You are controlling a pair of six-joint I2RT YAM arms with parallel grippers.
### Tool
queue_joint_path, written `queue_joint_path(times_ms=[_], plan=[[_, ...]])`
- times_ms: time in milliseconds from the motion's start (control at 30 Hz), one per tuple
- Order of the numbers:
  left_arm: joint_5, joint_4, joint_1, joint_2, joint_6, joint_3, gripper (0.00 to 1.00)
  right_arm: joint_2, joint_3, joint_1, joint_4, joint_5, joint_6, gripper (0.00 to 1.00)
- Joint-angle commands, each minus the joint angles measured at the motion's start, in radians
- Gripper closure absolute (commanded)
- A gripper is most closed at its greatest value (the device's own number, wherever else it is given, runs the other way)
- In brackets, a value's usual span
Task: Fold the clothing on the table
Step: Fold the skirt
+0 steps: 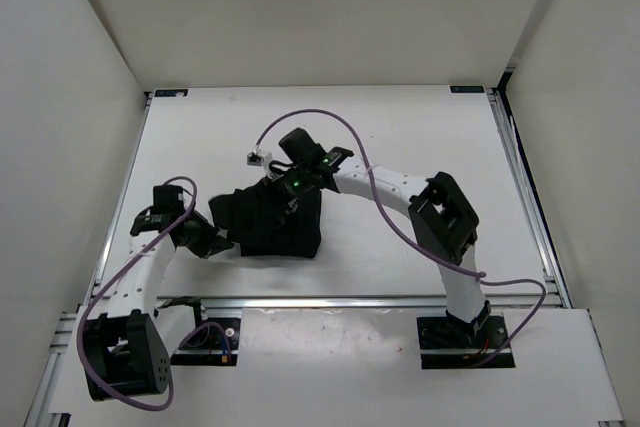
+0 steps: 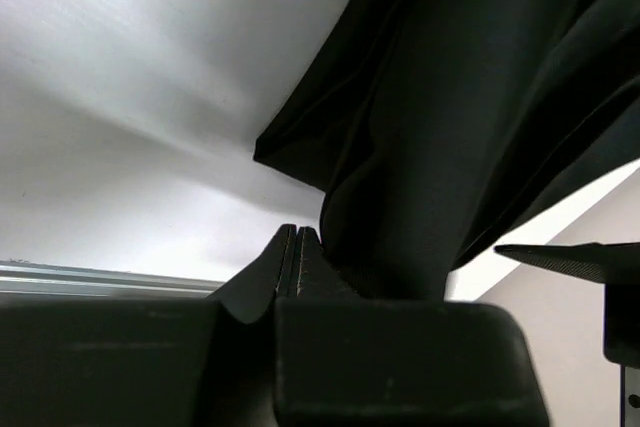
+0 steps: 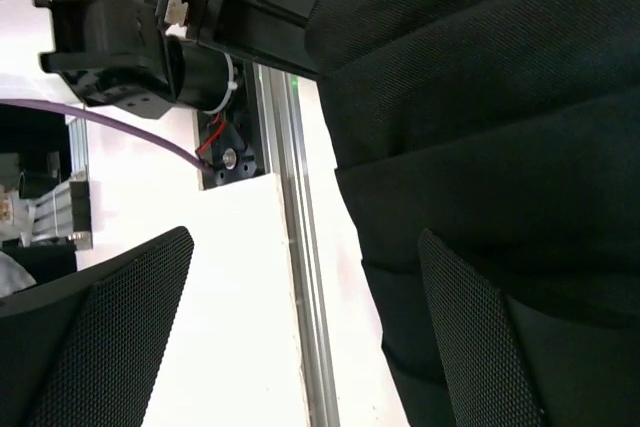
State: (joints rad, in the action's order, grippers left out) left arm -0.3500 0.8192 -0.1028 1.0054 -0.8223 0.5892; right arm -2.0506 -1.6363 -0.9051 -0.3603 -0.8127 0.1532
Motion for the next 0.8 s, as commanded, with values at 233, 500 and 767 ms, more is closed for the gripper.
queue_joint_path(times_ms=[233,500,767], plan=[[0.068,0.064,0.029,-0.005,0.017,0.187,1.0,0.315,0.133,0.263,0.204,-0.032,0.161,0.42],[0.073,0.242,0.028,-0.07,-0.015,0.398,1.0,0.346,0.494,0.39,0.705,-0.317,0.628,1.0],[-0.11,-0.29,0.335,-0.082,-0.21,0.129,1.0,0.236,0.555,0.379,1.062,-0.442,0.882,1.0]])
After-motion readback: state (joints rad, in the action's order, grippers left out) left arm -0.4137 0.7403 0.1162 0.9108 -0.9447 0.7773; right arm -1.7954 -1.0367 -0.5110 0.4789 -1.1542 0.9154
